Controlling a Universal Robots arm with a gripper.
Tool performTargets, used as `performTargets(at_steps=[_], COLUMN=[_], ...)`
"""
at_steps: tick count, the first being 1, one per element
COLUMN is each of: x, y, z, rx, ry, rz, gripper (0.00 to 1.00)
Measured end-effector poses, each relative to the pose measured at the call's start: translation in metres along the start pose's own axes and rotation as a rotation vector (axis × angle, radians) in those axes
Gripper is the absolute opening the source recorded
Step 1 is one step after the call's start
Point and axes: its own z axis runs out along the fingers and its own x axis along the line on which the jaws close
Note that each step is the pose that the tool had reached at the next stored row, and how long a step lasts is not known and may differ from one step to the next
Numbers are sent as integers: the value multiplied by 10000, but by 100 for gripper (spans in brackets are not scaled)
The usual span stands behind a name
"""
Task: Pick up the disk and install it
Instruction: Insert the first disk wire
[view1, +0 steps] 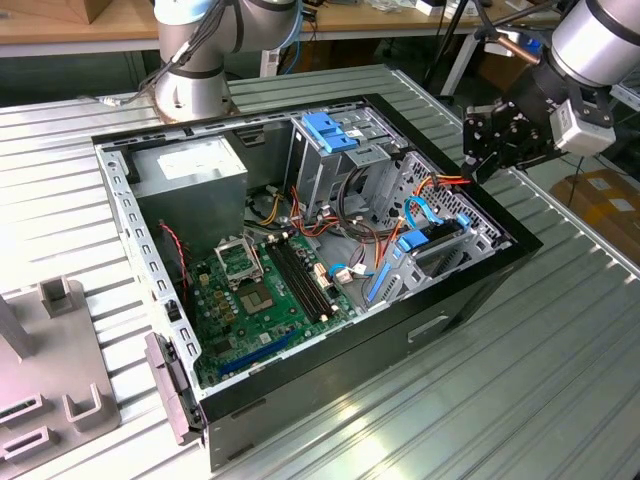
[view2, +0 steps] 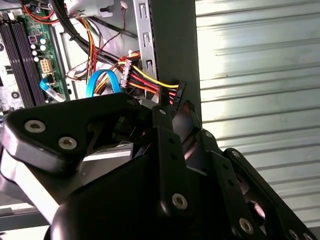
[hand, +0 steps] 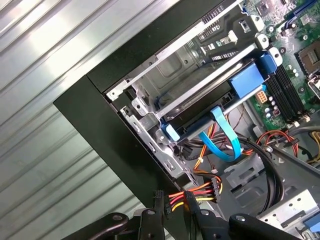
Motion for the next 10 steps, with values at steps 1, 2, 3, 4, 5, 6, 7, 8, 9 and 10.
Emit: performTargets(at_steps=[1, 2, 3, 4, 5, 6, 7, 8, 9, 10], x=[2, 4, 5, 5, 5, 5, 5, 6, 6, 6], y=[-2, -2, -1, -1, 0, 2, 3, 3, 4, 4], z=[1, 4, 8, 12, 15, 21, 25, 28, 30, 31], rx=[1, 0, -7, -12, -17, -16, -12, -6, -9, -9], ry=[-13, -35, -85, -123, -157, -200, -223, -244, -286, -324], rz=[-91, -213, -478, -681, -879, -1175, -1394, -1623, -1862, -2108], gripper=[30, 30, 30, 30, 30, 30, 30, 30, 30, 30])
